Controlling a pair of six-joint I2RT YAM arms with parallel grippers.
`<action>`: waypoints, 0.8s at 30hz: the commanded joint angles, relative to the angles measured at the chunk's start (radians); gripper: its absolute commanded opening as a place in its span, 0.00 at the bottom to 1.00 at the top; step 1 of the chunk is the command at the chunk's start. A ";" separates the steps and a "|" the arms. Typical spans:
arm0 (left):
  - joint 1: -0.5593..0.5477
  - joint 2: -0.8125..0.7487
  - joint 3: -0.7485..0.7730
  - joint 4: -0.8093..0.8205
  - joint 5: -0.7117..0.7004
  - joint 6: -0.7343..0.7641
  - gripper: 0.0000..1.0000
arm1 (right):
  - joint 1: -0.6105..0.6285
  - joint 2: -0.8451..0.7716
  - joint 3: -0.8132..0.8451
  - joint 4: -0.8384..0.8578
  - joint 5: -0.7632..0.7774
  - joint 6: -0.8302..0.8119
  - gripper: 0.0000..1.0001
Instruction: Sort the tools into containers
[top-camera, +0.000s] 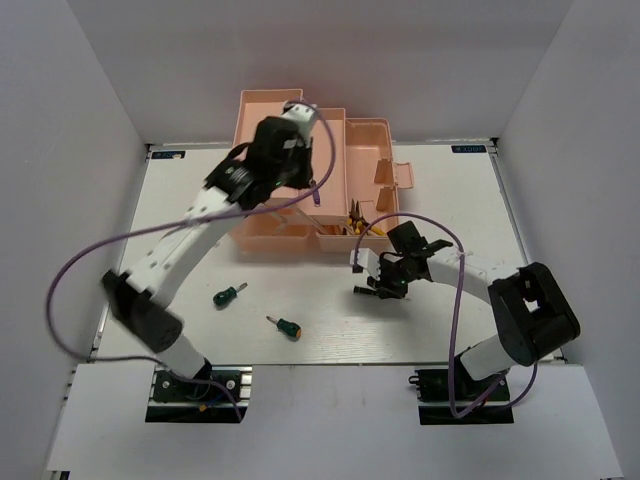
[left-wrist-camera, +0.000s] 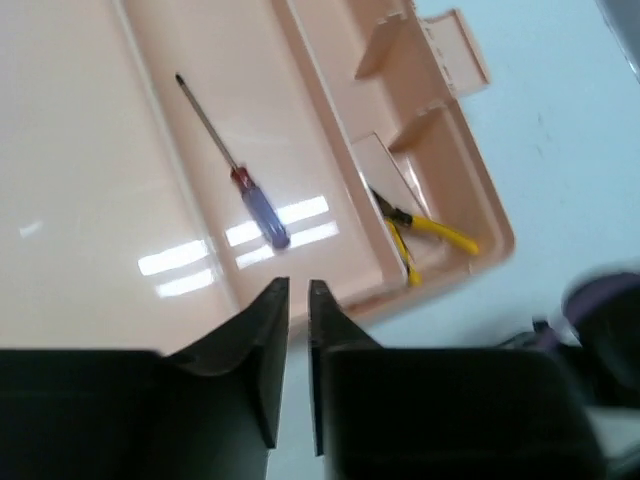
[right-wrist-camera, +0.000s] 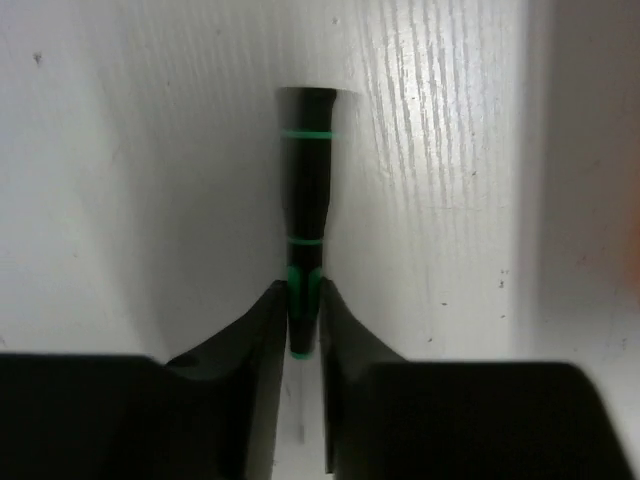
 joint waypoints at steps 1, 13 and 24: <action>-0.005 -0.298 -0.232 -0.003 0.066 -0.046 0.22 | 0.023 0.015 0.006 -0.050 0.004 0.030 0.17; -0.041 -0.736 -1.014 -0.046 0.289 -0.373 0.69 | -0.012 -0.267 0.338 -0.299 -0.235 0.177 0.00; -0.042 -0.566 -1.039 -0.149 0.198 -0.720 0.76 | -0.011 0.267 0.960 -0.016 0.100 0.960 0.00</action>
